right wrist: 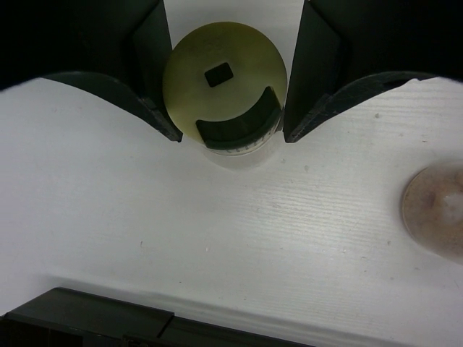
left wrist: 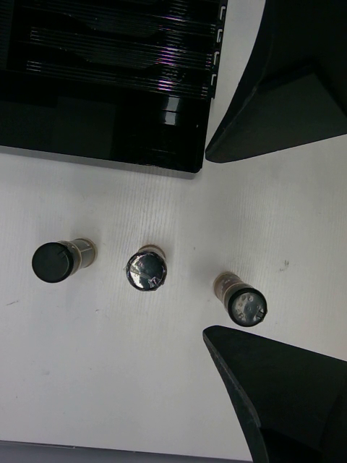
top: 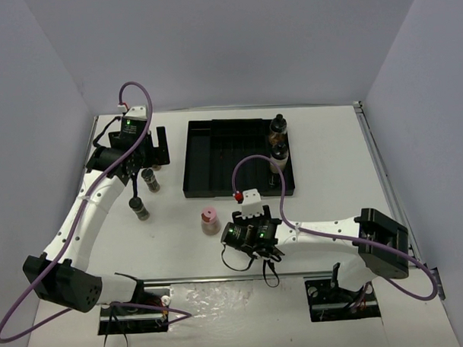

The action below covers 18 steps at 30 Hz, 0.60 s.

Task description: Organize the condiment bottles

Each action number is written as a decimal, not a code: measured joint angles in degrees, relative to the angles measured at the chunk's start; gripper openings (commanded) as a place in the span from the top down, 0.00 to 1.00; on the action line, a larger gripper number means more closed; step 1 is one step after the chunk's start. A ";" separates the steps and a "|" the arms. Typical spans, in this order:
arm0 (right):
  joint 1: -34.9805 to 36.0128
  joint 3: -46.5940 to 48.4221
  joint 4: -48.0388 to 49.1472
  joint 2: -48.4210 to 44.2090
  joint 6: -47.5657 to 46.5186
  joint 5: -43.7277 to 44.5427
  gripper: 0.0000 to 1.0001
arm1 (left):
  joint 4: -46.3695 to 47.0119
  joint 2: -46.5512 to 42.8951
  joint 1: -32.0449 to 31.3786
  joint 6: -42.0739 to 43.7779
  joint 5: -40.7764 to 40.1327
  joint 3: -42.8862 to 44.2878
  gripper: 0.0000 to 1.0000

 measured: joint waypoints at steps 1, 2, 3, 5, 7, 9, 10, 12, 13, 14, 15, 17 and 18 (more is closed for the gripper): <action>0.00 0.04 -0.32 -0.15 0.19 0.09 0.64 | 0.00 0.00 0.00 0.00 0.00 0.00 0.07; 0.00 0.07 -0.64 -0.29 0.41 0.18 0.70 | 0.01 0.00 0.00 0.00 0.00 0.00 0.07; 0.03 0.12 -0.93 -0.34 0.57 0.30 0.77 | 0.01 0.00 0.00 0.00 0.00 0.00 0.07; 0.08 0.23 -1.38 -0.36 0.83 0.42 0.90 | 0.01 0.00 0.00 0.00 0.00 0.00 0.07; 0.17 0.49 -1.85 -0.36 1.01 0.50 1.00 | -0.01 0.00 0.00 0.00 0.00 0.00 0.06; 0.33 0.83 -2.16 -0.36 1.05 0.52 1.00 | 0.01 0.00 0.00 0.00 0.00 0.00 0.06; 0.37 1.06 -2.31 -0.36 1.07 0.52 1.00 | 0.00 0.00 0.00 0.00 0.00 0.00 0.07; 0.39 1.77 -2.62 -0.36 1.07 0.55 1.00 | 0.01 0.00 0.00 0.00 0.00 0.00 0.07; 0.39 2.20 -2.71 -0.36 1.04 0.62 1.00 | -0.01 0.00 0.00 0.00 0.00 0.00 0.07; 0.39 2.86 -2.94 -0.34 0.98 0.75 1.00 | -0.01 0.00 -0.02 0.00 0.00 0.00 0.07; 0.37 3.64 -3.13 -0.32 0.96 0.92 1.00 | 0.01 0.00 -0.02 0.00 0.00 0.00 0.07; 0.37 5.62 -3.67 -0.26 0.74 1.41 1.00 | -0.01 0.00 -0.12 0.00 -0.02 0.00 0.06; 0.37 6.71 -3.63 -0.23 0.59 1.80 1.00 | 0.01 0.00 -0.21 0.00 -0.02 0.00 0.07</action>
